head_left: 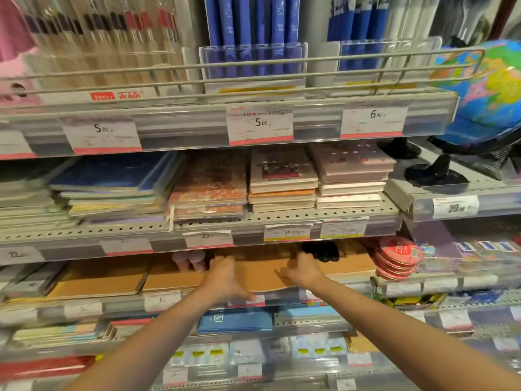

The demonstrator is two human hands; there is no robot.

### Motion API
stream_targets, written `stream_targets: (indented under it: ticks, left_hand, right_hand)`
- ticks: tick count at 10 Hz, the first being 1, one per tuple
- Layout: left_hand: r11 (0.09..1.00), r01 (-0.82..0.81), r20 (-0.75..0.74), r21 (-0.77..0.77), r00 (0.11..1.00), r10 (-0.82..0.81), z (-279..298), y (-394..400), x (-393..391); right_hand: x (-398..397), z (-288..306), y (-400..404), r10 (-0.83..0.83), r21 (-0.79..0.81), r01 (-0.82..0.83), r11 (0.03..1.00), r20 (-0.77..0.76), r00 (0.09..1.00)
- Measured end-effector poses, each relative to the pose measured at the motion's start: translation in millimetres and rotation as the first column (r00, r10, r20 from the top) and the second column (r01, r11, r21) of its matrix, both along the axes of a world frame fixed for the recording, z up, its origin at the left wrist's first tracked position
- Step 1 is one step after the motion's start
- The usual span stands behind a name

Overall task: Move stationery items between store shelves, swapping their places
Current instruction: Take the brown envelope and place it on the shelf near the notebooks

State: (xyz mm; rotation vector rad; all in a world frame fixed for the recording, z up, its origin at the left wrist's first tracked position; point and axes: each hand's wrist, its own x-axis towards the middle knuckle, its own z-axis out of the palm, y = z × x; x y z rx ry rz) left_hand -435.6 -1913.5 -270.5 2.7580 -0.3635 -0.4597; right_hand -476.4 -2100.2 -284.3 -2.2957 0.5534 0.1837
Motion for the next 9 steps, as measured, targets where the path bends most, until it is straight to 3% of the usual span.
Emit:
stream_targets:
  ticks: [3, 5, 6, 7, 8, 9]
  left_hand:
    - [0.989, -0.013, 0.029, 0.148, 1.000, 0.009, 3, -16, 9]
    - [0.950, 0.053, -0.042, 0.308, 0.998, -0.042, 5, -30, 14]
    - [0.971, 0.068, -0.064, 0.231, 0.996, -0.055, 11, -53, 13]
    - [0.983, 0.113, -0.117, 0.146, 0.988, -0.097, 12, -86, 11]
    - [0.988, 0.104, -0.152, 0.115, 0.985, -0.086, 11, -116, 5]
    - [0.997, 0.002, -0.351, -0.076, 0.936, -0.029, 0, -139, 12]
  right_hand:
    - [2, -7, -14, 0.051, -0.100, -0.048, 0.994, 0.033, 0.998]
    - [-2, -15, -25, 0.170, -0.139, -0.159, 0.978, 0.077, 0.982]
    - [-10, -19, -42, 0.169, -0.169, -0.134, 0.976, 0.220, 0.961]
    - [-16, -15, -67, -0.005, -0.179, 0.068, 0.981, 0.330, 0.944]
    - [-15, -12, -92, -0.110, -0.251, 0.180, 0.951, 0.269, 0.957]
    - [-8, -13, -105, -0.052, -0.322, 0.081, 0.943, 0.100, 0.994]
